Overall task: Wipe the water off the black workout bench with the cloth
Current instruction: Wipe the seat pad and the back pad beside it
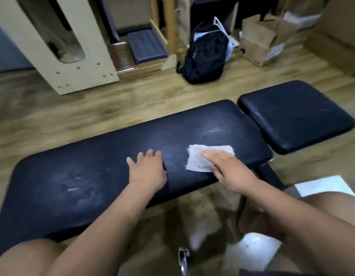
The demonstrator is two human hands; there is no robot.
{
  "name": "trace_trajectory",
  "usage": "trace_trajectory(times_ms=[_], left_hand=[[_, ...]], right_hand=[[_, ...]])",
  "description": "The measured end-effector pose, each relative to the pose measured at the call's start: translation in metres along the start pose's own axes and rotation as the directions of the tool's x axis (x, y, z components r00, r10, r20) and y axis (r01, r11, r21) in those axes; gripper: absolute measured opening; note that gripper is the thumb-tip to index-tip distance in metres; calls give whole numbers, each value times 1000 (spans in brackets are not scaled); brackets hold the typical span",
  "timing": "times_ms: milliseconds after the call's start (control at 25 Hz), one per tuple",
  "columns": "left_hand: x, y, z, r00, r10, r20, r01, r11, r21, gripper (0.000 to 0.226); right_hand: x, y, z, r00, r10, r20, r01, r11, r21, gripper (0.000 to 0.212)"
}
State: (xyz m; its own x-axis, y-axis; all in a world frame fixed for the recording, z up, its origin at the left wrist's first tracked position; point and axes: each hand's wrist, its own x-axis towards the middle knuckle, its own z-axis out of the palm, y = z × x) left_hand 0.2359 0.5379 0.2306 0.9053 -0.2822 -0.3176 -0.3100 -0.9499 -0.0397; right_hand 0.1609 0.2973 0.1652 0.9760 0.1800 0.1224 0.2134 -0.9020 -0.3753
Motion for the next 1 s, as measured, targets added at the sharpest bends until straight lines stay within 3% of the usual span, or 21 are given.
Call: trace_trajectory(times_ms=[80,160,280,360,440,520,560,640,680,760,840,1000], left_hand=[[13,68,-12,977,190,-99,-196,979,-57,46],[26,131,-18,946,305,-112,-313,948,-62,53],[43,192,-14,926,374,-43,-375,927,-20,65],[55,212,-11,928,373,29,-372,928,-13,74],[68,226,-12,927,351,132,-347,937,-52,83],[79,234,-17,927,315,203,-310,949,-56,95],[82,236,-19,932,292,216,-290,956,-44,101],[88,236,-20,944,243,224,-242,970,-31,109],[89,237,-19,944,228,238,-224,974,-44,110],[91,240,-19,937,208,280,-190,978,-89,110],[93,243,-22,931,198,307,-172,979,-111,112],[95,243,-25,926,200,320,-174,979,-107,113]], right_hand=[[-3,42,-16,992,88,-94,-94,994,-60,35],[-8,95,-33,954,234,-188,-253,964,-86,29],[-13,156,-73,895,393,-210,-392,919,45,31],[-10,177,-113,874,350,-338,-346,935,74,36],[-10,200,-164,765,322,-558,-335,939,82,33],[-21,246,-201,635,404,-659,-461,882,97,29],[-32,271,-209,609,487,-626,-566,820,87,27],[-52,313,-189,617,659,-429,-726,687,12,29],[-59,323,-172,593,729,-343,-776,630,-1,29],[-63,324,-146,498,801,-332,-849,529,3,31],[-57,306,-135,534,766,-358,-827,562,-31,35],[-38,202,-92,770,581,-265,-606,795,-19,25]])
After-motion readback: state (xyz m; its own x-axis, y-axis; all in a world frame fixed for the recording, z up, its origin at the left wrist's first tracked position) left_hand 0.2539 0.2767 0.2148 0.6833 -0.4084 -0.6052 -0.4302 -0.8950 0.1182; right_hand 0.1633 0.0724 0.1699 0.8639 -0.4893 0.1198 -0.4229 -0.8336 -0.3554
